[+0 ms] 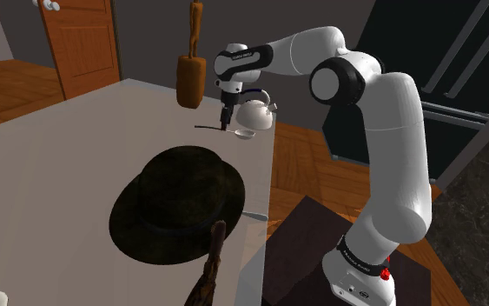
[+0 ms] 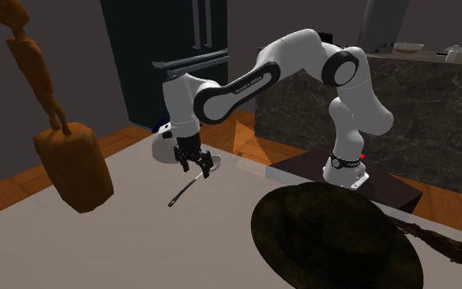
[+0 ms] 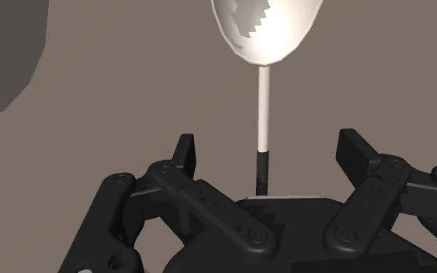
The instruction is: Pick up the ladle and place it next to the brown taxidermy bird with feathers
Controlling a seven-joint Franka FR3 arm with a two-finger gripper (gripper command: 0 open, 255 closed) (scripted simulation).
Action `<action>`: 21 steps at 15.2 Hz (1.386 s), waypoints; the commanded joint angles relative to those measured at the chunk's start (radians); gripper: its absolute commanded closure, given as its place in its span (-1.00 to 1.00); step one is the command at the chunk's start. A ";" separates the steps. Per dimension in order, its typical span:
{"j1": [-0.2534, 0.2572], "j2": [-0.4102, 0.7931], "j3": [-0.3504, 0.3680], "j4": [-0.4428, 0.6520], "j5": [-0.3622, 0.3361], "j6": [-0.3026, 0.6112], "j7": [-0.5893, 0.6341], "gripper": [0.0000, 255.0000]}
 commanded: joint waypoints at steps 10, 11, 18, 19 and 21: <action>0.004 0.009 0.003 -0.035 0.004 0.043 -0.003 -1.00; 0.004 0.009 0.003 -0.035 0.004 0.043 -0.003 1.00; 0.004 0.009 0.003 -0.035 0.004 0.043 -0.003 1.00; 0.004 0.009 0.003 -0.035 0.004 0.043 -0.003 1.00; 0.004 0.004 0.002 -0.029 0.003 0.033 -0.002 1.00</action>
